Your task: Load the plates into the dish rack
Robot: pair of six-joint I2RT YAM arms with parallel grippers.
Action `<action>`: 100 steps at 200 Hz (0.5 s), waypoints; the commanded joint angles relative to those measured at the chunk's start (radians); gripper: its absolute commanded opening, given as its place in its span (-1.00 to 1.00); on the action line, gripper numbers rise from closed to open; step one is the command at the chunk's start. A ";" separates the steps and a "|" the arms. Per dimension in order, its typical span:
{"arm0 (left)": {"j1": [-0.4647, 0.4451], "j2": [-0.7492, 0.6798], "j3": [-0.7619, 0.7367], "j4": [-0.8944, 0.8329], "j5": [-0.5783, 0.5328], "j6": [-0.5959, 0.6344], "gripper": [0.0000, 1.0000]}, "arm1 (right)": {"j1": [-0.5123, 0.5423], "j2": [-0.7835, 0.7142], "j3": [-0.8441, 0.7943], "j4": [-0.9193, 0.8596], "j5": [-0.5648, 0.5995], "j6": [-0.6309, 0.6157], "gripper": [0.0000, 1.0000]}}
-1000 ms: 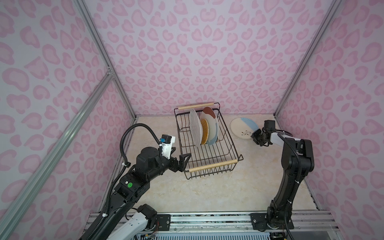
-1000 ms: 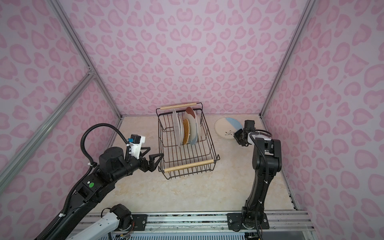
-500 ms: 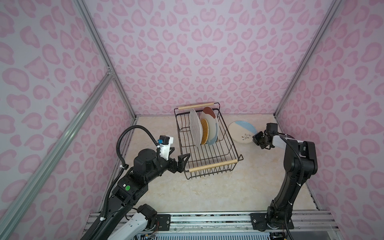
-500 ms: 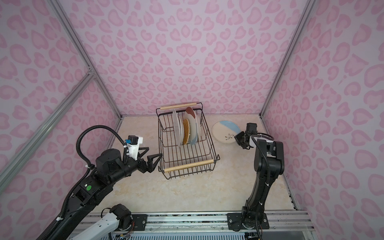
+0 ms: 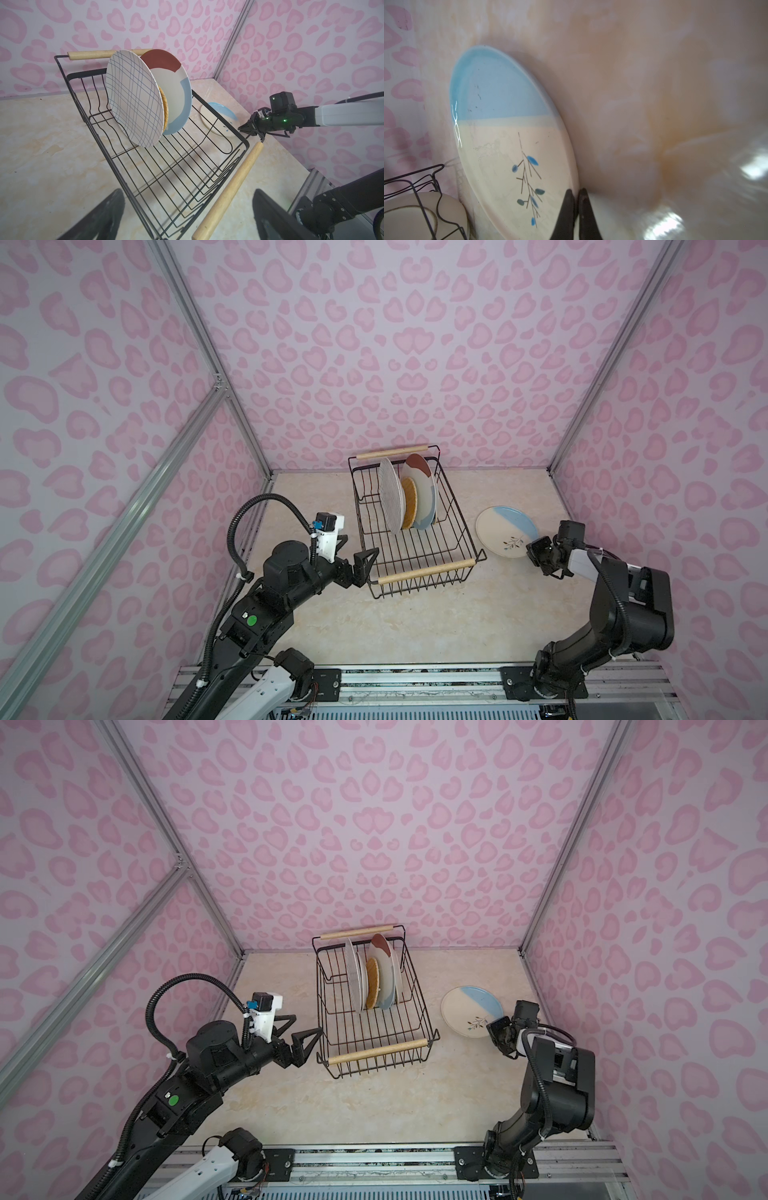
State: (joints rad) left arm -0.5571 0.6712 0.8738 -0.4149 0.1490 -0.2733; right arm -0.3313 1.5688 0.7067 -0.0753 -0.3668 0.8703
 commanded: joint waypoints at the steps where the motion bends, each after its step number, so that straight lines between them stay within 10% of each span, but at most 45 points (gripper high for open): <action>1: 0.002 0.002 -0.006 0.028 0.007 -0.006 0.95 | -0.012 -0.077 -0.031 -0.023 -0.015 -0.045 -1.00; 100: 0.002 0.045 -0.004 0.041 0.077 -0.017 0.95 | -0.022 -0.132 -0.146 0.031 -0.067 -0.065 -1.00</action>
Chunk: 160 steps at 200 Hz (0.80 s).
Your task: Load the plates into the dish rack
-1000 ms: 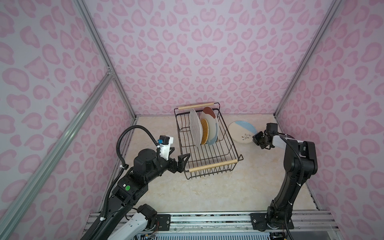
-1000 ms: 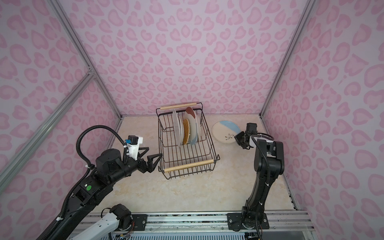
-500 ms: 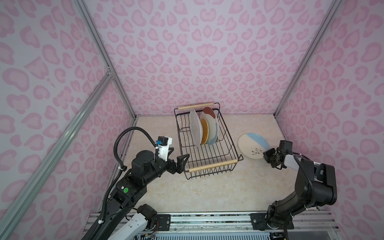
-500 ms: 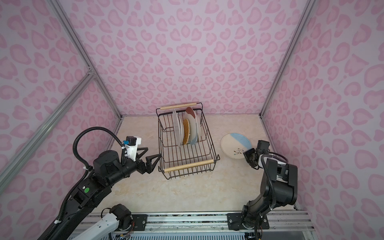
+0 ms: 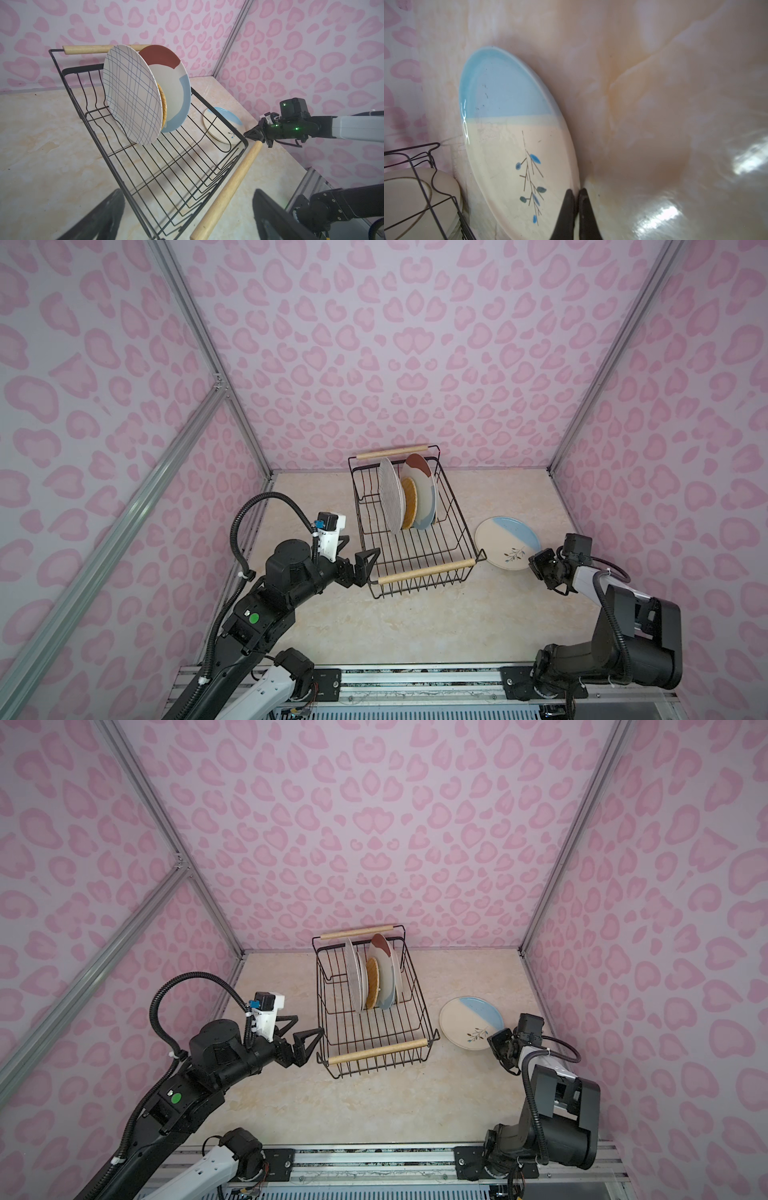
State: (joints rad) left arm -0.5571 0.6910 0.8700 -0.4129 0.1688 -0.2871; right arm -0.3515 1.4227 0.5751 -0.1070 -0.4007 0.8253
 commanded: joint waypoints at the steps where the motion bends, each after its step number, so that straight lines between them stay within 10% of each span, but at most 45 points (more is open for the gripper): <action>1: 0.002 0.027 0.000 0.040 0.060 -0.005 0.95 | -0.001 0.015 -0.014 0.064 -0.033 -0.020 -1.00; 43: -0.025 0.121 0.045 0.084 0.119 -0.076 0.98 | -0.004 0.027 -0.043 0.086 -0.038 -0.035 -1.00; 82: -0.224 0.256 0.117 0.076 -0.063 -0.081 0.99 | -0.010 0.037 -0.024 0.059 -0.044 -0.096 -0.99; 160: -0.342 0.397 0.212 0.062 -0.143 -0.134 0.99 | 0.166 -0.206 0.076 -0.091 0.117 -0.227 0.45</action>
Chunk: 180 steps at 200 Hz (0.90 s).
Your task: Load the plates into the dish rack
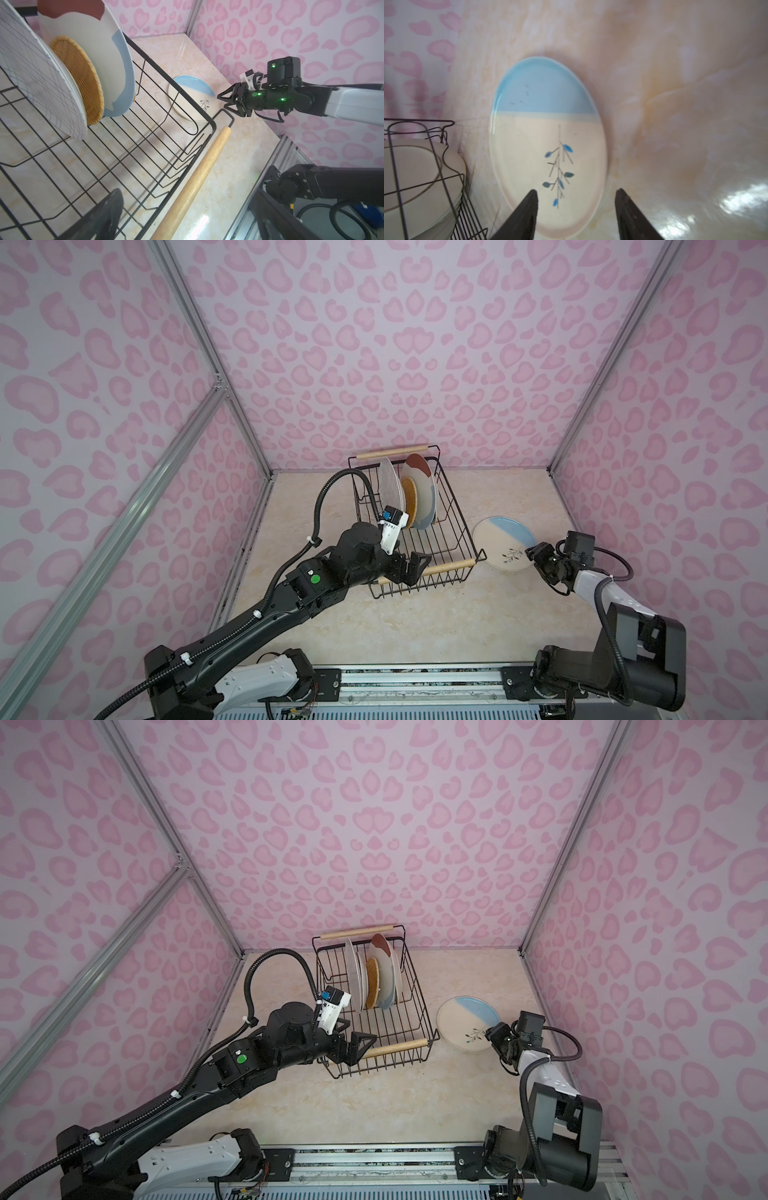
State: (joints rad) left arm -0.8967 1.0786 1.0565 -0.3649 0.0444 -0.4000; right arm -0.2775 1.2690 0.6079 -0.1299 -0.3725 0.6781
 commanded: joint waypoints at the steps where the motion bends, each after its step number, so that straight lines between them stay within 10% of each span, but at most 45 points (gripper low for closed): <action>1: -0.002 0.010 0.026 0.014 -0.019 -0.022 0.99 | 0.098 -0.053 0.046 -0.070 0.090 -0.081 0.45; 67: -0.002 -0.007 0.020 -0.007 -0.072 -0.072 0.98 | 0.448 0.115 0.230 -0.110 0.174 -0.099 0.51; 180: -0.001 0.044 0.060 -0.007 -0.062 -0.099 0.97 | 0.684 0.202 0.262 -0.057 0.232 -0.012 0.51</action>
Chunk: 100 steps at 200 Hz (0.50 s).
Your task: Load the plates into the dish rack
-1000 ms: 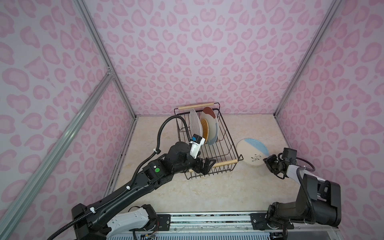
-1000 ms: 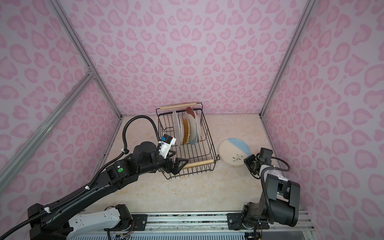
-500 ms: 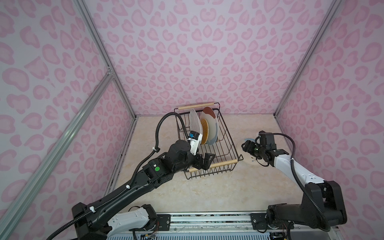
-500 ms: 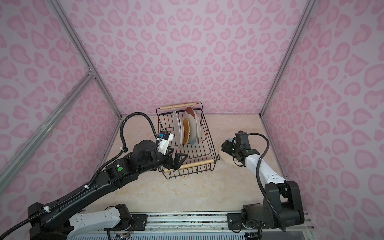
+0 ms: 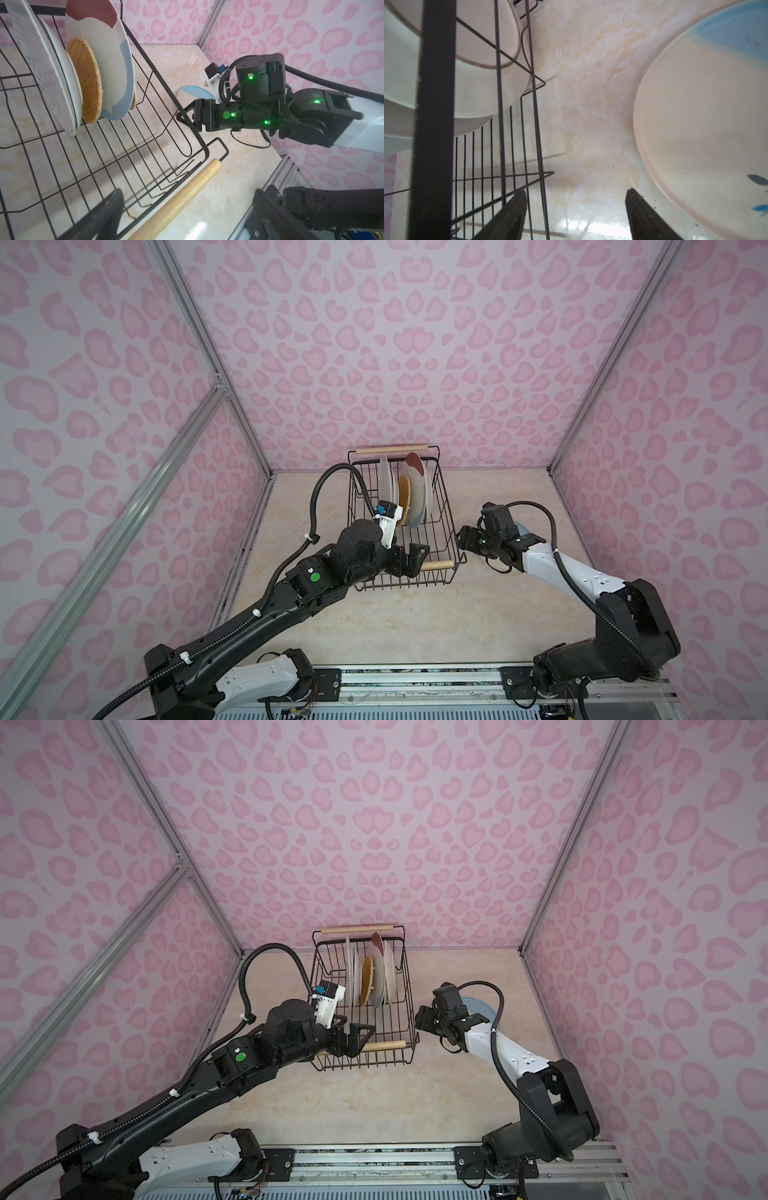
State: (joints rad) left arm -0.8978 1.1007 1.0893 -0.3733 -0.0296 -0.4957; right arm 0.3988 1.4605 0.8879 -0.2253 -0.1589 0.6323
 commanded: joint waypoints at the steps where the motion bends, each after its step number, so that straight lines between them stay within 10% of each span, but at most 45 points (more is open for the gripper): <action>1: 0.000 0.023 0.028 0.001 0.011 -0.003 0.97 | 0.008 0.011 -0.018 0.039 0.019 0.034 0.51; 100: -0.067 0.187 0.168 0.014 0.067 0.034 0.99 | -0.307 -0.186 -0.112 -0.006 -0.021 -0.042 0.57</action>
State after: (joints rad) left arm -0.9325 1.2274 1.1904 -0.3714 0.0177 -0.4946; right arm 0.1787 1.3060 0.8040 -0.2077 -0.1822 0.6418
